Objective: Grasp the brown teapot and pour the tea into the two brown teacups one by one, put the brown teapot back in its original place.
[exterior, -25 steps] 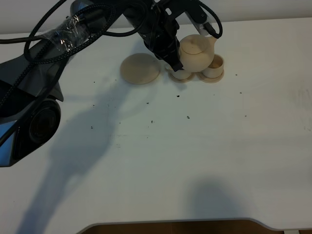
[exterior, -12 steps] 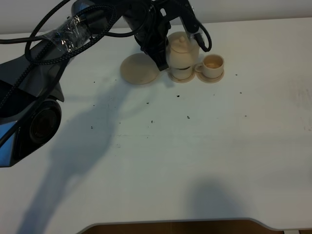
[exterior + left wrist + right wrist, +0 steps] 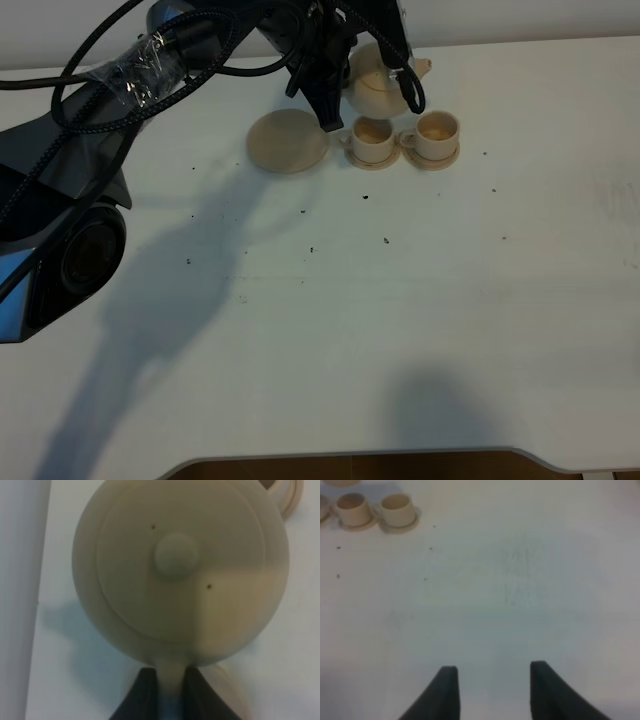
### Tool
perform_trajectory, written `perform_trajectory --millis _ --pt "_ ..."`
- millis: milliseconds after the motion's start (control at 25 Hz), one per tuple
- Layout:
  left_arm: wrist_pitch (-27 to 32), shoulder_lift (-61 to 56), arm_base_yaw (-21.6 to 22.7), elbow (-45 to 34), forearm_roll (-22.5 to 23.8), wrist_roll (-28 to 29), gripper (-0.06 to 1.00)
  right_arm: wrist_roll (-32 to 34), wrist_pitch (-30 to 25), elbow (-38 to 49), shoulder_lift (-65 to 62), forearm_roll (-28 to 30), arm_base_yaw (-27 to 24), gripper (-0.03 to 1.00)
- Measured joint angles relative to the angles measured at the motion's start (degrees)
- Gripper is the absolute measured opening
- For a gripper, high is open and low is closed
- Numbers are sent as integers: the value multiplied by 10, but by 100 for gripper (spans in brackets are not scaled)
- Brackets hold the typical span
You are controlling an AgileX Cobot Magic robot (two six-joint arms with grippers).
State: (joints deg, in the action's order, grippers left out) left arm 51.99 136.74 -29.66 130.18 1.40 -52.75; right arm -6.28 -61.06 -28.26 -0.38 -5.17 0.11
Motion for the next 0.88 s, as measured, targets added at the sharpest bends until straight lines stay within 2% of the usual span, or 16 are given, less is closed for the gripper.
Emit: perform_trajectory --millis 200,480,880 --pt "-5 0 0 0 5 -15 11 0 0 0 0 0 0 36" --pt "-10 0 0 0 46 -19 11 0 0 0 0 0 0 36" --pt "-45 9 0 0 56 -59 11 0 0 0 0 0 0 36"
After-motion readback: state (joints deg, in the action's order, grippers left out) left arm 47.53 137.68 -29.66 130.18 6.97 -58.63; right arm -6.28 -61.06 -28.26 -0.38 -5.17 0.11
